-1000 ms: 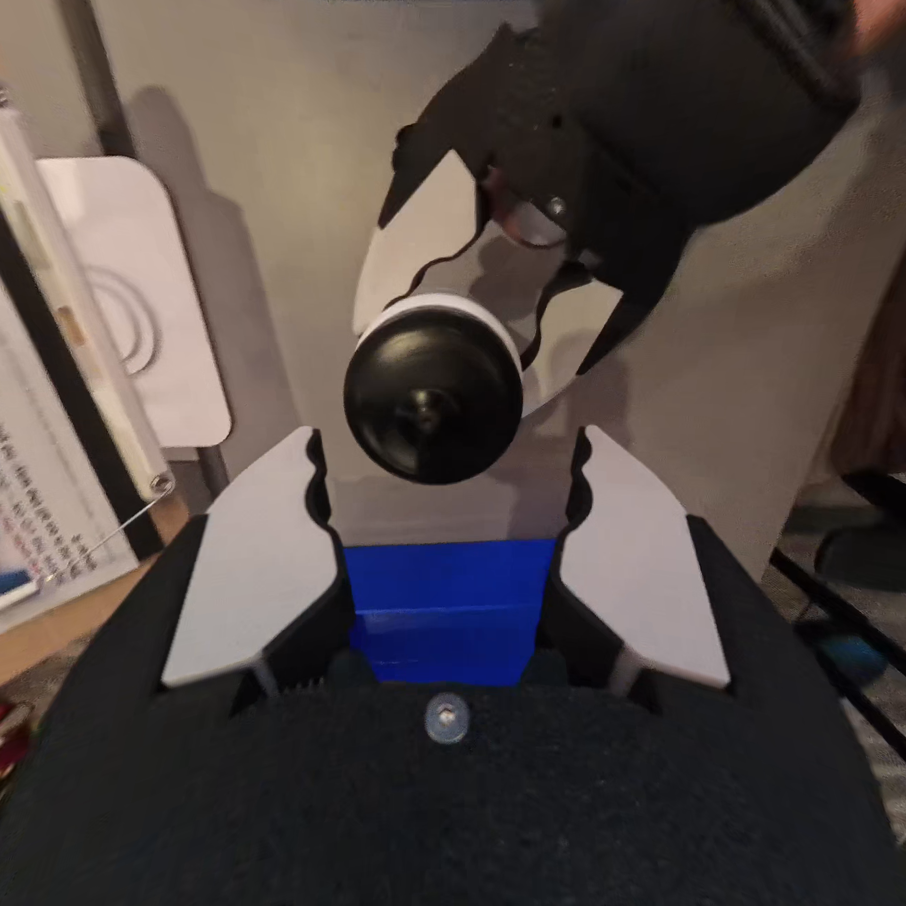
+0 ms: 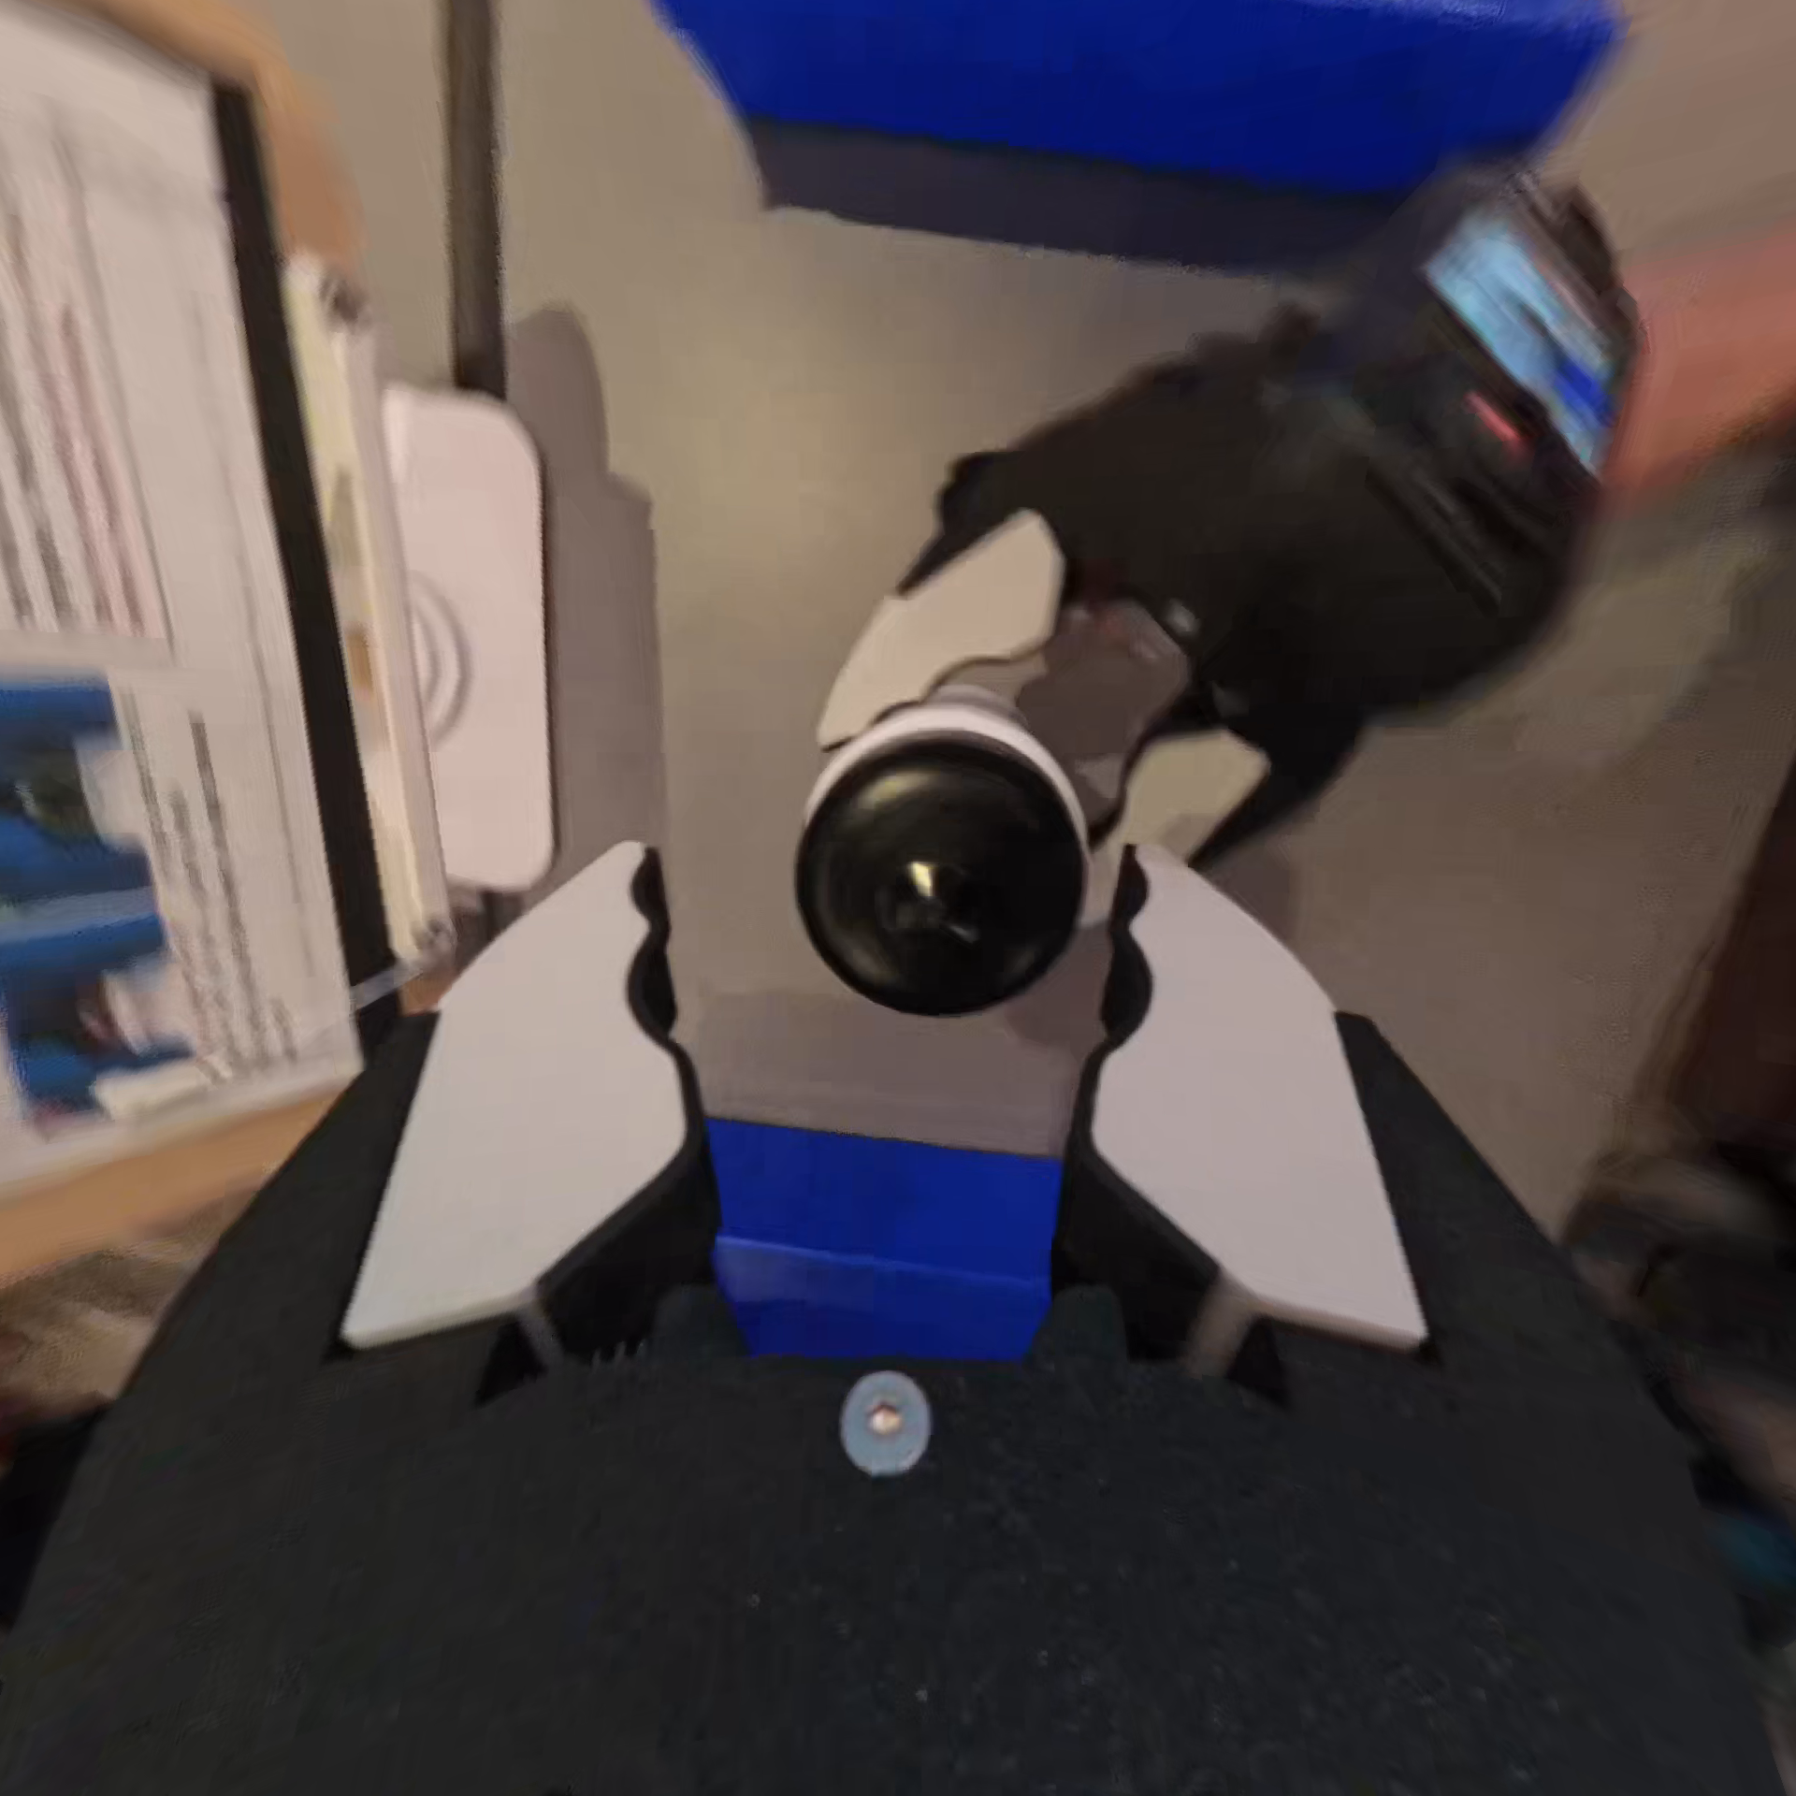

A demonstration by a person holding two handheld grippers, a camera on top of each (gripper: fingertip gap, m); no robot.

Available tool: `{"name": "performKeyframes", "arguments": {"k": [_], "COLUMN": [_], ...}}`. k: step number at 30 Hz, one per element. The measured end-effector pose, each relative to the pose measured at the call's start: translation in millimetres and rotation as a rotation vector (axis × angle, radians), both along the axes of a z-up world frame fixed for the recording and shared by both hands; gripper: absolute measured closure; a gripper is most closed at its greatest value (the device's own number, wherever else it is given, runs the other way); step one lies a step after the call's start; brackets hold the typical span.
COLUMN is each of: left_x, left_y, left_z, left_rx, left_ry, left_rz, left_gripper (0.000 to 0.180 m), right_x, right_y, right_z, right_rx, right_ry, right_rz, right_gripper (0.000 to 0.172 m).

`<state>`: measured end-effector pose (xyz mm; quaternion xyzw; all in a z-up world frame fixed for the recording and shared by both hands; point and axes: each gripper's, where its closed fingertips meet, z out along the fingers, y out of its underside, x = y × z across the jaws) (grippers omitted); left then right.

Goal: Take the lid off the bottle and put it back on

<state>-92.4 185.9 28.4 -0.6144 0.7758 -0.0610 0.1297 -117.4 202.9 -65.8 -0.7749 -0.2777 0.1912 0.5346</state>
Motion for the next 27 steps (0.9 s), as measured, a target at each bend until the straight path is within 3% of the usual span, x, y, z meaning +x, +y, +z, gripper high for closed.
{"name": "performKeyframes", "arguments": {"k": [1,3,9,13,18,22,27], "left_x": [-5,-5,-9,-7,-13,-13,-5], "left_y": [-8,-6,-5,-7,-7,-6,-1], "left_z": [-2,-5,-16,-22,-30,-30,-29], "left_rx": [0.030,0.128,-0.013,-0.066,-0.066,-0.067,-0.105], "left_ry": [0.008,-0.007,0.106,0.151,0.182,0.197,0.140], "left_rz": [-0.134,-0.246,-0.296,-0.338,-0.393,-0.314,-0.023], "left_gripper": [0.096,0.090,0.113,0.119,0.112,0.113,0.113], "right_x": [0,0,0,-1,-4,-4,0], "right_y": [0,0,1,0,-2,-1,2], "right_z": [0,0,0,0,0,0,0], "right_rx": [-0.001,0.000,-0.004,0.002,0.008,0.000,-0.005], "right_ry": [0.002,0.004,0.007,0.000,-0.009,0.001,0.022], "right_rz": [0.001,0.004,0.002,-0.010,-0.016,-0.036,-0.088], "right_gripper": [0.087,0.087,0.087,0.087,0.087,0.087,0.087]}}
